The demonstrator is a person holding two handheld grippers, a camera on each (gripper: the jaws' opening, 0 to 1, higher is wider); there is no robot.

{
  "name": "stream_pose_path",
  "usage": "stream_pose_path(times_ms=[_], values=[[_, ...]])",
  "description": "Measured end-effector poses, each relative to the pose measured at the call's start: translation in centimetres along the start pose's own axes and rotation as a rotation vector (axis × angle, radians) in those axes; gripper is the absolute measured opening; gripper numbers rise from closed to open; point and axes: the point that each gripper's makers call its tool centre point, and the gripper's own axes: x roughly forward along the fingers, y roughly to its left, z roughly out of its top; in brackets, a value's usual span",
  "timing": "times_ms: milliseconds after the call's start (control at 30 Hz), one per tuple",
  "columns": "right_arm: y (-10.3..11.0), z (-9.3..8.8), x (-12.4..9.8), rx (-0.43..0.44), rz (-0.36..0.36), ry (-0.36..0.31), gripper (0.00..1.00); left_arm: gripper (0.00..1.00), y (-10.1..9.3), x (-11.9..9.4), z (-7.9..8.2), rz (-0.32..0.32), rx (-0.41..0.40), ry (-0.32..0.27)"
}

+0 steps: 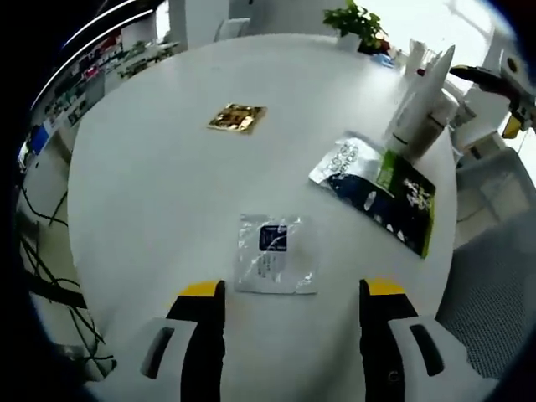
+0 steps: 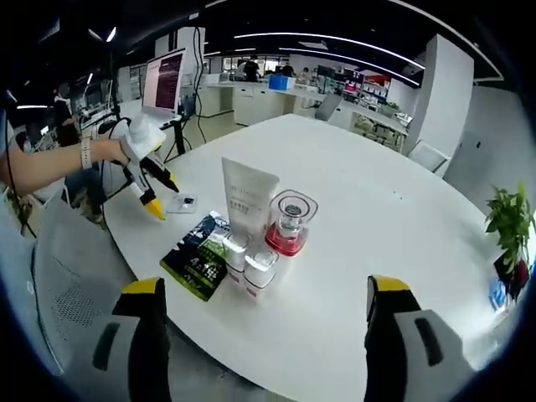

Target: Arrange the skincare products in the storage area until every visible bottle or jar stands upright without overlapping.

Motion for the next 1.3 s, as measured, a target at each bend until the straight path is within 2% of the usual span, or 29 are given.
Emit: stream_pose_path(times_ms=[300,567,1033,1133,1200,1300], values=[[-0.2,-0.1,-0.1,0.001,0.002,-0.004,1.0,0.47,-1.7,-0.1,-0.3,-0.057,-0.019,0.026],[-0.3,-0.2,0.0,0.005,0.003,-0.007,1.0,0.37,-3.5,0.4,0.2,-0.107,-0.011,0.026],[-0.5,-0.6,-0.1,0.014,-0.001,0.0,1.0,0.36,-4.7,1.6,2.4,-0.133,-0.012,-0.002],[-0.5,-0.5,-0.2,0.013,-0.005,-0.002,1.0,0.38,-4.9,1.1,2.9,-0.134,0.037,-0.001],[-0.5,-0.5,-0.2,0.013,-0.005,-0.003,1.0,0.41,-4.3,0.6,3.5,-0.109,0.043,-0.021],[-0.5,-0.6,0.0,0.011,-0.002,0.003,1.0,0.48,-2.3,0.0,4.2,-0.047,0.061,-0.044]])
